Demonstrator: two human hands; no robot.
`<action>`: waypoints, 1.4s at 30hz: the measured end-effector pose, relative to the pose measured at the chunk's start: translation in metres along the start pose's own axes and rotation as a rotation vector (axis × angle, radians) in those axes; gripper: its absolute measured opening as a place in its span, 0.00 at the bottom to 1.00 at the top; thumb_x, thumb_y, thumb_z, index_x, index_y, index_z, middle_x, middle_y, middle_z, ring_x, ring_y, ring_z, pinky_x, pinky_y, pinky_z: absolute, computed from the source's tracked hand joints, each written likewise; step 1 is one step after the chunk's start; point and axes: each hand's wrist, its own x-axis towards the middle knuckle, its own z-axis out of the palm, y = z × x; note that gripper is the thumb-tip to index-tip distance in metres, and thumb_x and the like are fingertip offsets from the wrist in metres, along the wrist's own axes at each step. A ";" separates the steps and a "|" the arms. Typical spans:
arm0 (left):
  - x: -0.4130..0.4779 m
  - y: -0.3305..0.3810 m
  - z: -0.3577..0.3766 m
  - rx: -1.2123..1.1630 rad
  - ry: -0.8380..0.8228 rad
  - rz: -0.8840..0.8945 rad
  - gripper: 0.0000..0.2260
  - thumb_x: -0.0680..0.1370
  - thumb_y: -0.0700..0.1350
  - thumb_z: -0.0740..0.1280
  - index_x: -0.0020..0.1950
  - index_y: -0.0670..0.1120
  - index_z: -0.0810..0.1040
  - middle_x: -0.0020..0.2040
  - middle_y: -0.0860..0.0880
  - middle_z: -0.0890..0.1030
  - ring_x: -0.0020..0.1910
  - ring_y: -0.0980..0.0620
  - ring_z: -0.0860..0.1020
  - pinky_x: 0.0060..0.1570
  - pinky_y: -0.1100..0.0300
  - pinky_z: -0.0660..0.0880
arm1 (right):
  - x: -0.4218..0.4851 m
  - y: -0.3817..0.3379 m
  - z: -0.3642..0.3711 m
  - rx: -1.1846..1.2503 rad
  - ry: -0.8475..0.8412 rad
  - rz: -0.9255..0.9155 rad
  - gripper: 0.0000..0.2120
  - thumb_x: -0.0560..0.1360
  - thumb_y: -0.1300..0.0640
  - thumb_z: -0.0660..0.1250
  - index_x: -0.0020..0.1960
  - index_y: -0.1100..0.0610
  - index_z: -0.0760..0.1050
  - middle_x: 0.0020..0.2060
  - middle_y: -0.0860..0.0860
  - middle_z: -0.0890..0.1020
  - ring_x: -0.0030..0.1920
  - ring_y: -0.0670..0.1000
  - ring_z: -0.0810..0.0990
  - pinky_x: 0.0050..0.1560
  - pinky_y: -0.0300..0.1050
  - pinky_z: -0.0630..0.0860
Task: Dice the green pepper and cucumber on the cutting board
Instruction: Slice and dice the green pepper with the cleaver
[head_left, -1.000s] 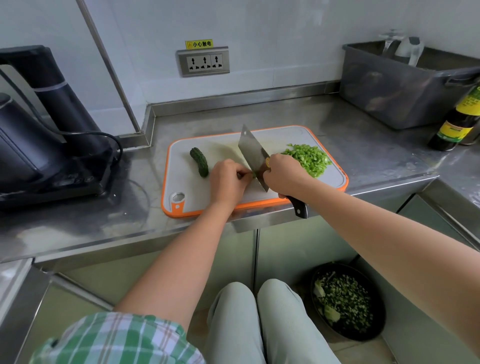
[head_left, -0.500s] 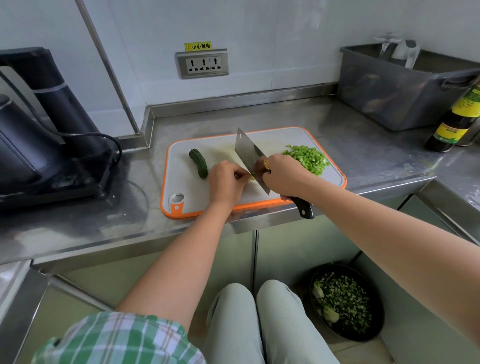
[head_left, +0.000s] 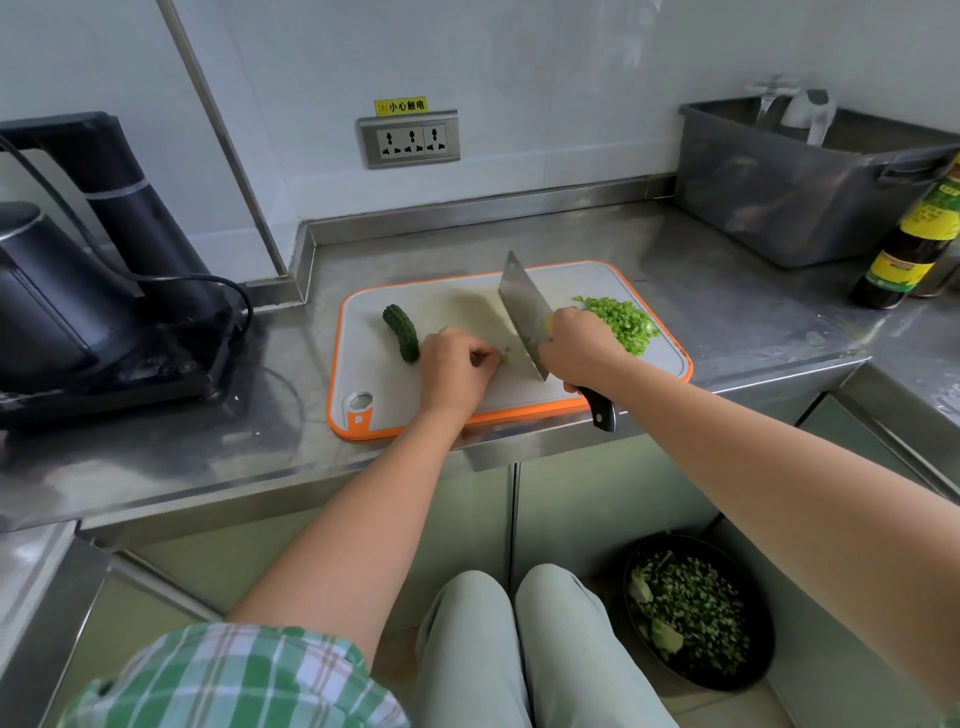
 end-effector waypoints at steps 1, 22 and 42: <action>-0.001 -0.001 -0.001 0.002 0.002 0.014 0.03 0.71 0.39 0.72 0.42 0.42 0.86 0.40 0.42 0.84 0.43 0.41 0.79 0.47 0.53 0.74 | 0.000 0.004 -0.001 0.034 0.011 0.009 0.06 0.76 0.67 0.54 0.41 0.62 0.65 0.30 0.57 0.73 0.23 0.53 0.75 0.22 0.39 0.68; -0.008 -0.011 -0.028 0.373 0.115 -0.282 0.15 0.76 0.47 0.66 0.62 0.53 0.77 0.68 0.43 0.67 0.65 0.39 0.65 0.62 0.49 0.62 | -0.006 0.015 -0.010 0.226 0.008 0.109 0.04 0.75 0.66 0.56 0.42 0.65 0.68 0.27 0.56 0.74 0.22 0.53 0.74 0.23 0.38 0.68; 0.003 0.004 -0.020 0.390 0.178 -0.268 0.09 0.77 0.45 0.64 0.49 0.50 0.84 0.57 0.41 0.74 0.57 0.38 0.68 0.55 0.51 0.64 | -0.009 0.029 -0.021 0.176 0.087 0.049 0.04 0.74 0.61 0.58 0.45 0.61 0.68 0.29 0.55 0.76 0.24 0.52 0.76 0.23 0.36 0.69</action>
